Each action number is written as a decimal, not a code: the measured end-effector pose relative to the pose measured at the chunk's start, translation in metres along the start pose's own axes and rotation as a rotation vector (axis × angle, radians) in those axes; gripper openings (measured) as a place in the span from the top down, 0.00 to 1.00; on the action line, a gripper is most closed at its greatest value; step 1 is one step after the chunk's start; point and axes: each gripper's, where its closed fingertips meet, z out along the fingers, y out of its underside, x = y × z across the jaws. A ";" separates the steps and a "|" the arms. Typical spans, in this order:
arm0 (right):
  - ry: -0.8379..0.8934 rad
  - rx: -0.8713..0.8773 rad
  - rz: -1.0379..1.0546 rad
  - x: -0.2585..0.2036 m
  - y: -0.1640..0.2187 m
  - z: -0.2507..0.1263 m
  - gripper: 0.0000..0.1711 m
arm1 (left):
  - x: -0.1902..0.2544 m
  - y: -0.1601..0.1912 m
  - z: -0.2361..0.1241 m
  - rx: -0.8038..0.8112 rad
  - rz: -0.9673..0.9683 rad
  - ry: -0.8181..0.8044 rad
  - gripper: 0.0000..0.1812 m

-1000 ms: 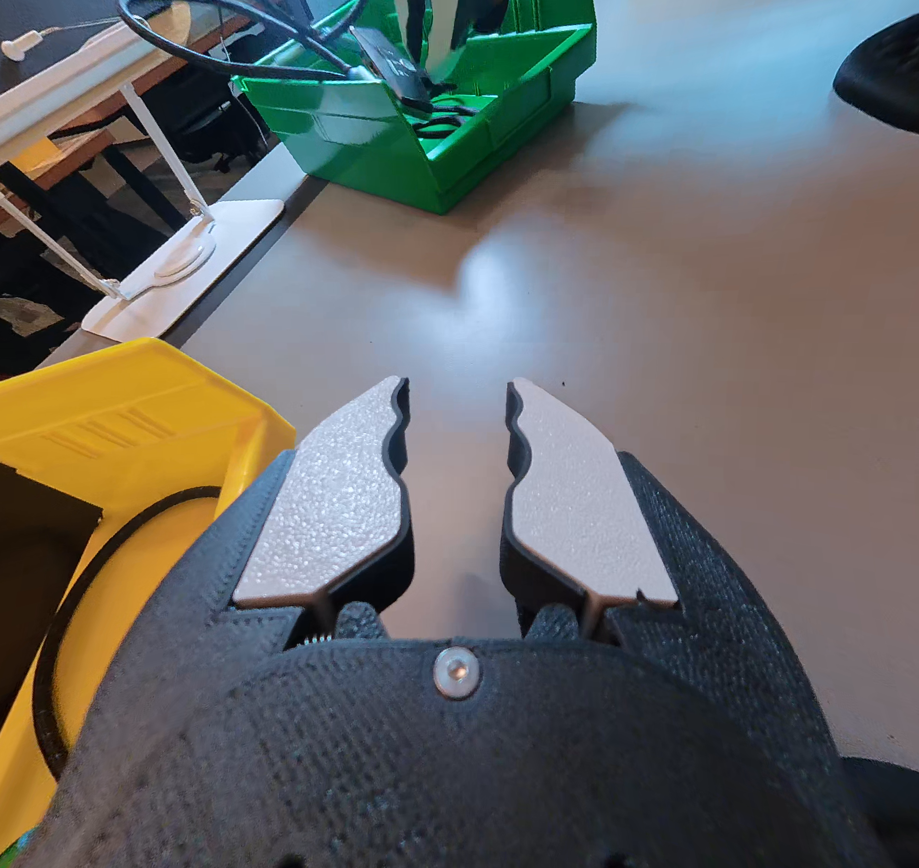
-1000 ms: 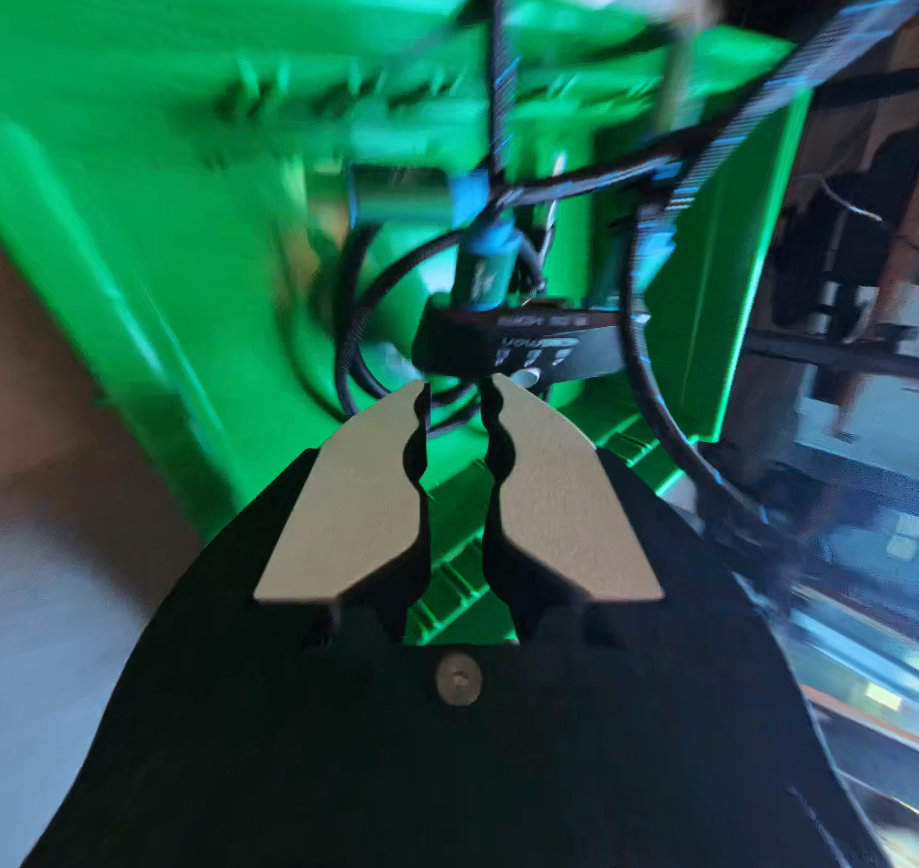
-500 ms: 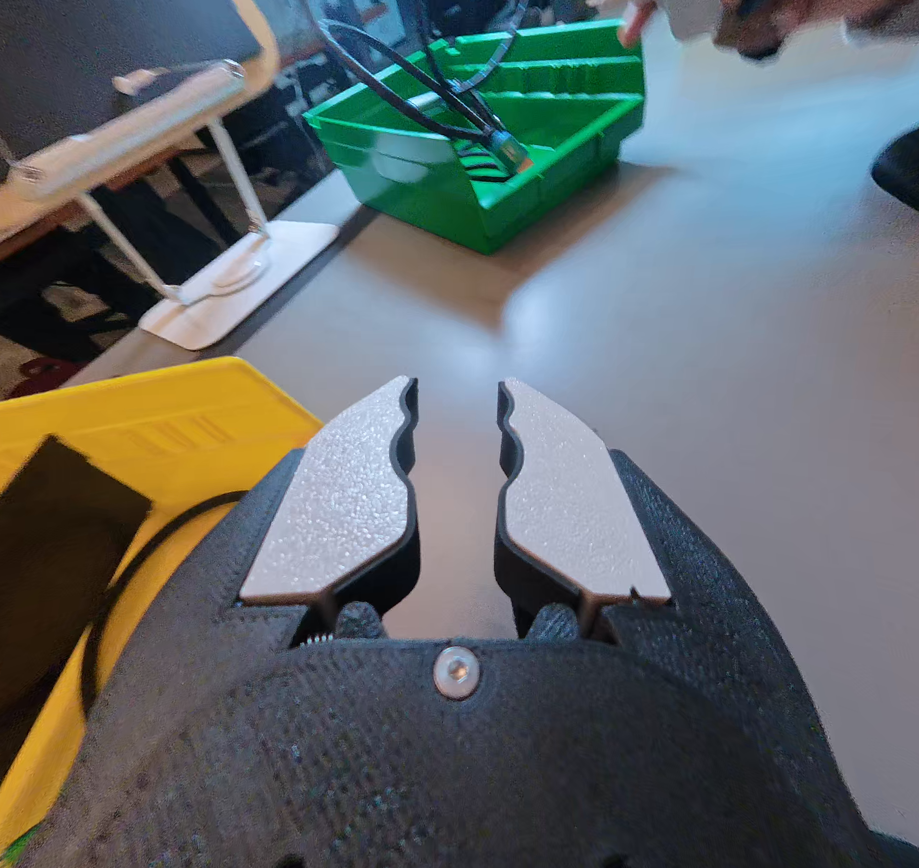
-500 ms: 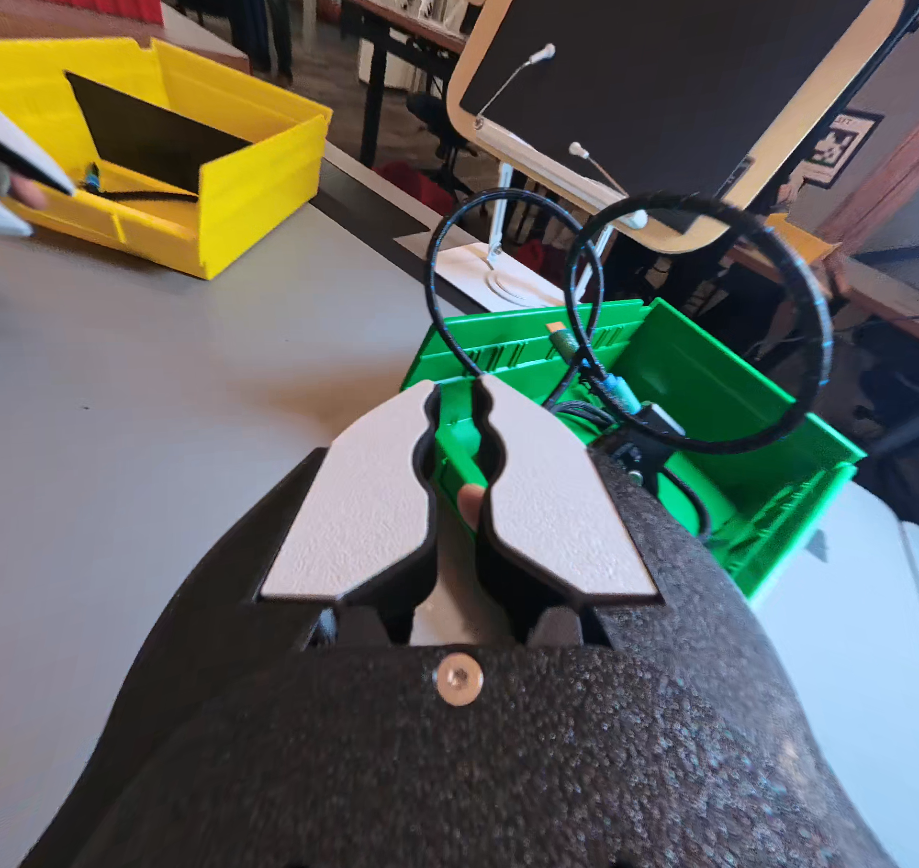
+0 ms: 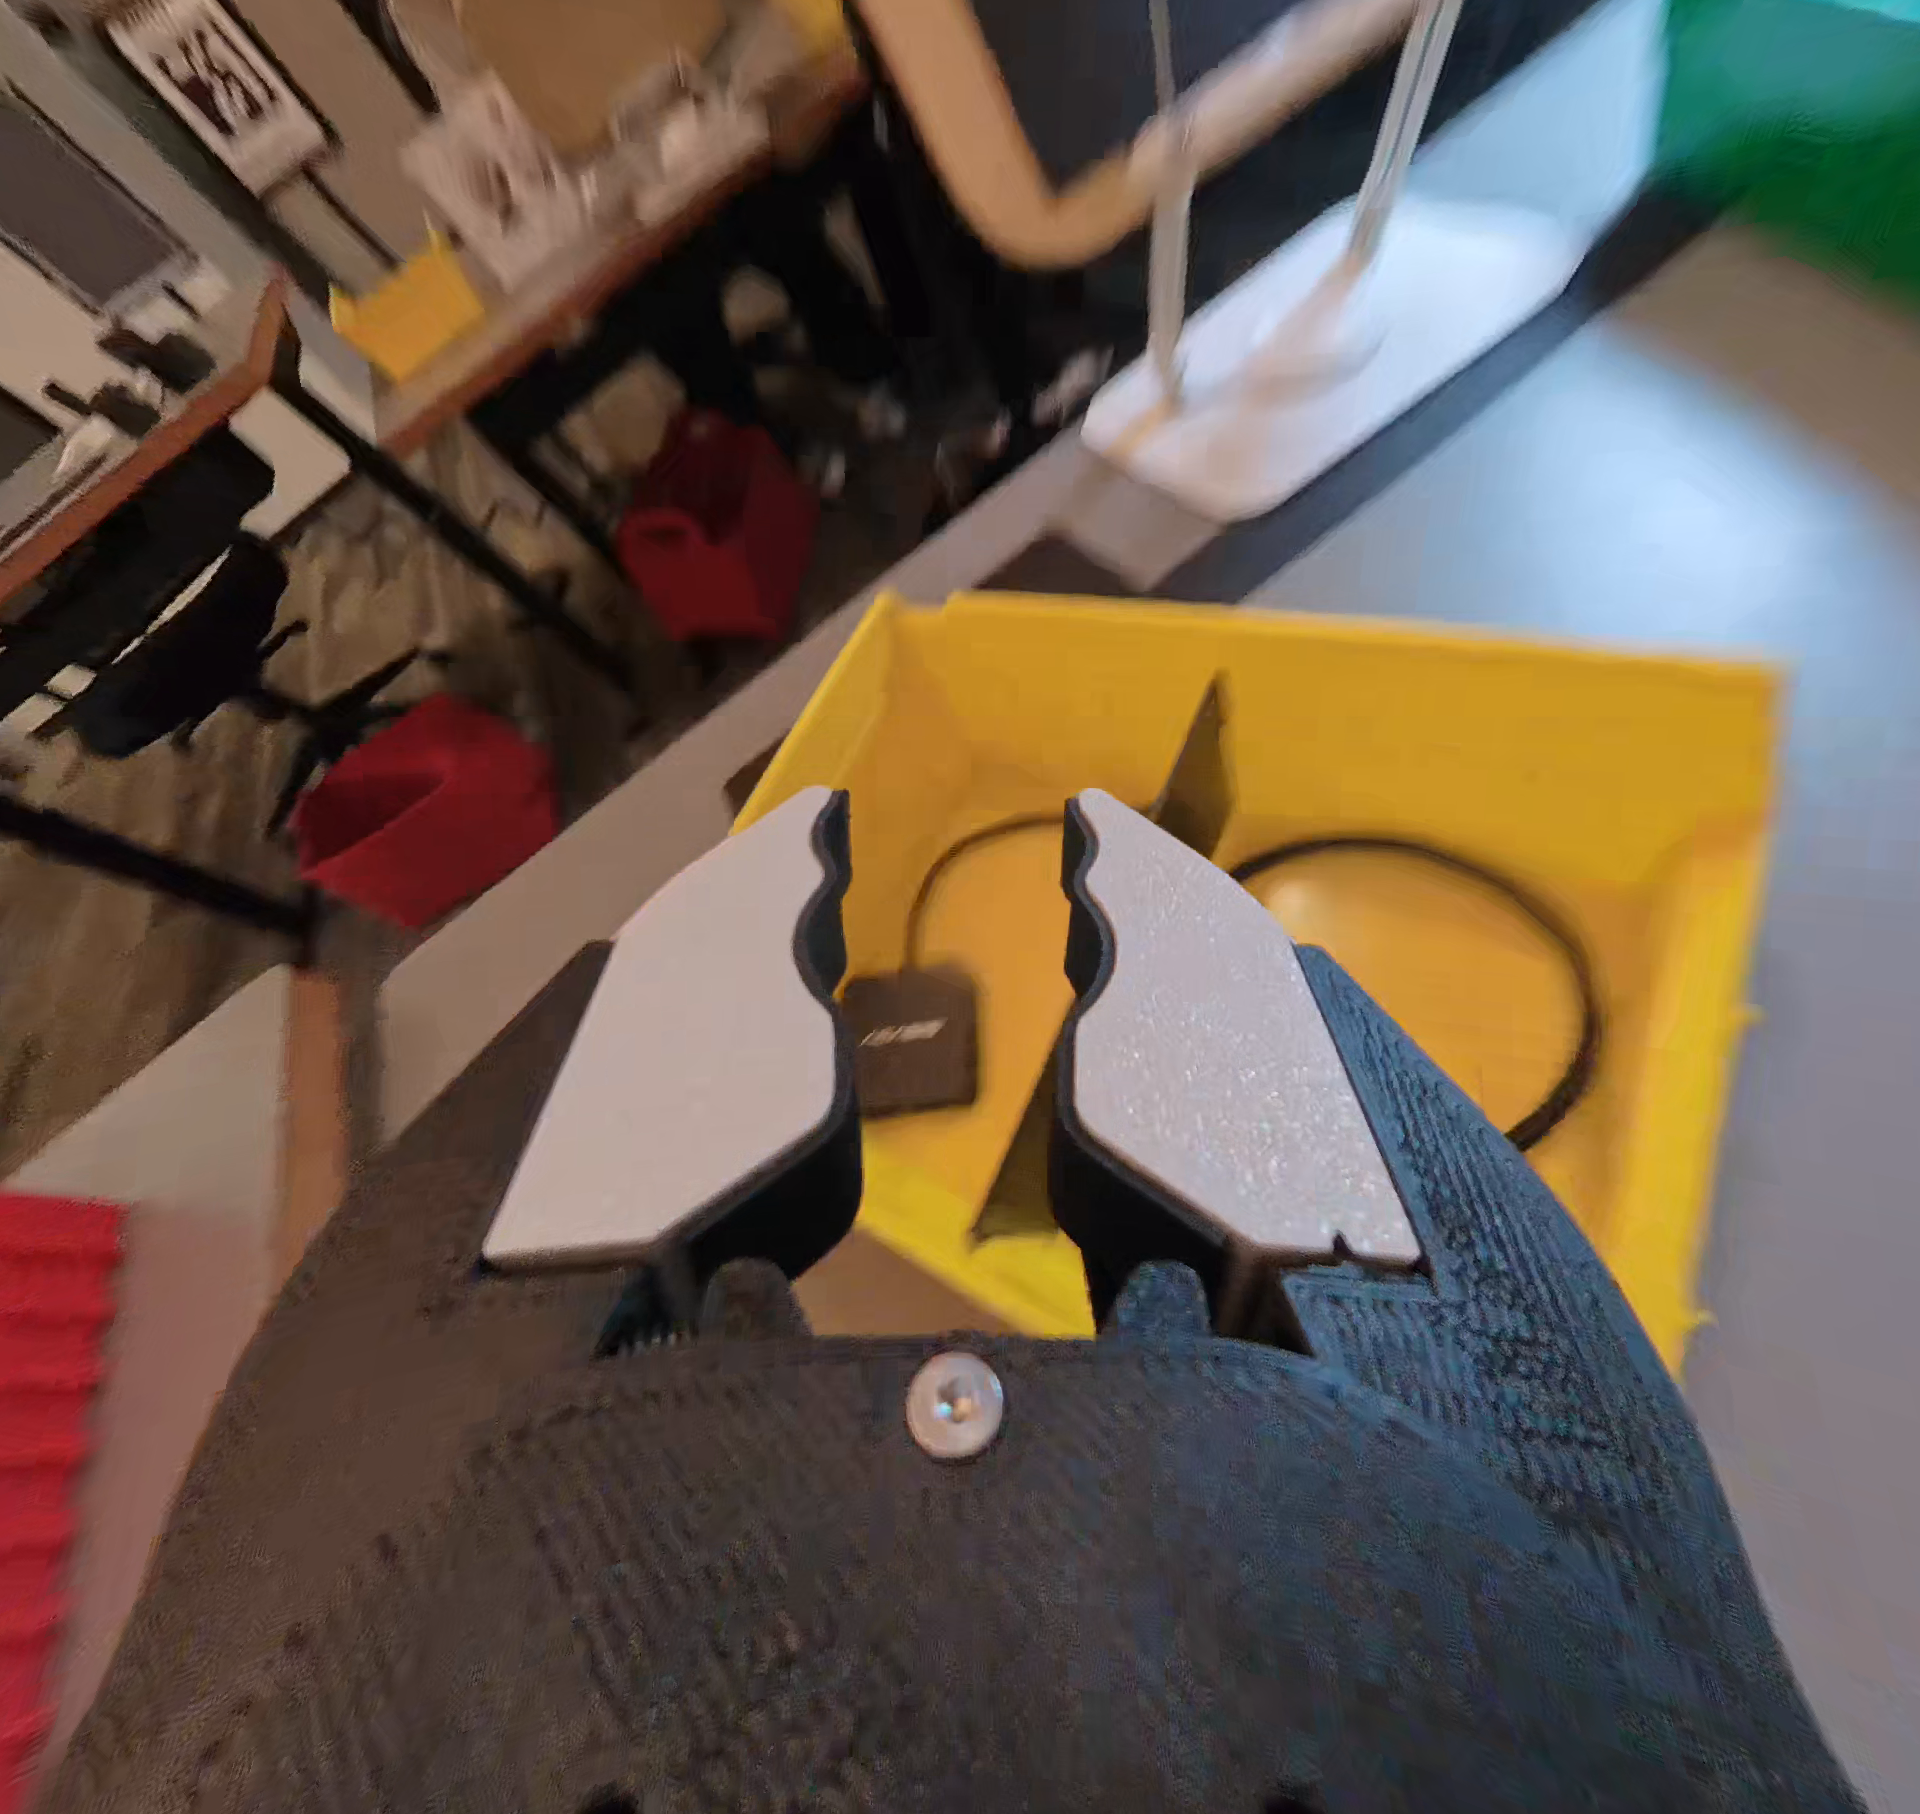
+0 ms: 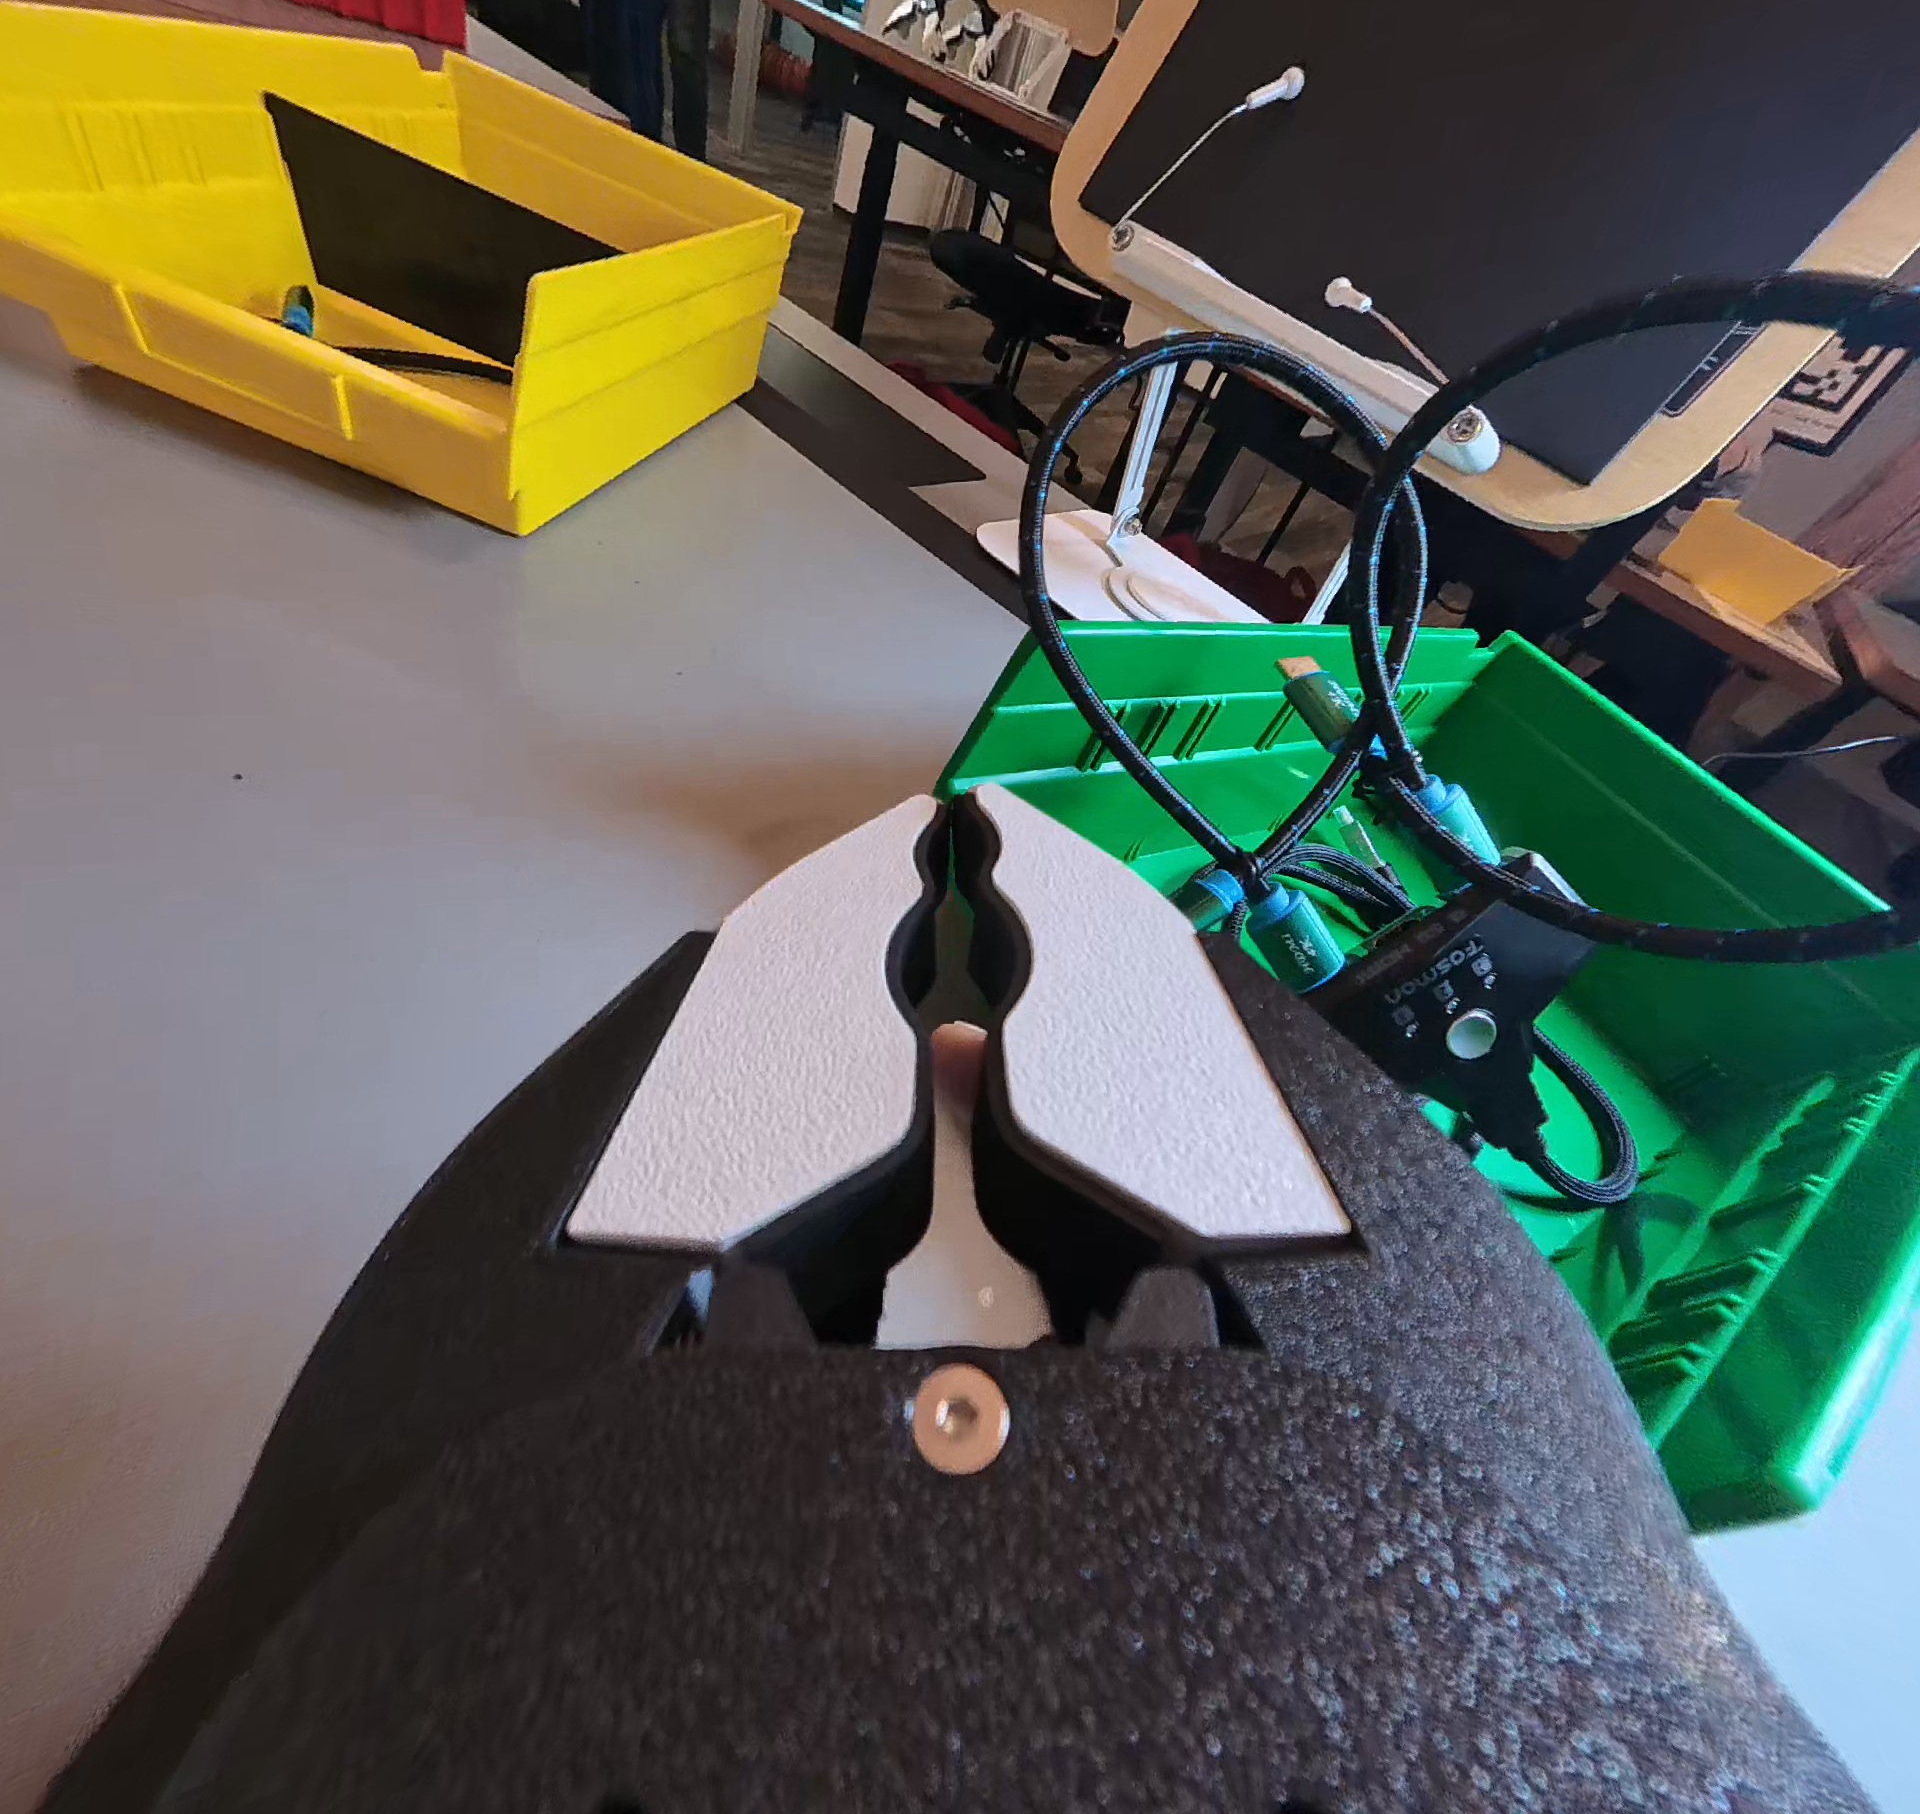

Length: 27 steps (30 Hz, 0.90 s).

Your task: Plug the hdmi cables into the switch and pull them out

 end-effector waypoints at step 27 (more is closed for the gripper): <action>-0.120 -0.089 0.132 -0.005 0.032 0.018 1.00 | -0.019 0.191 0.112 -1.249 0.173 0.487 0.60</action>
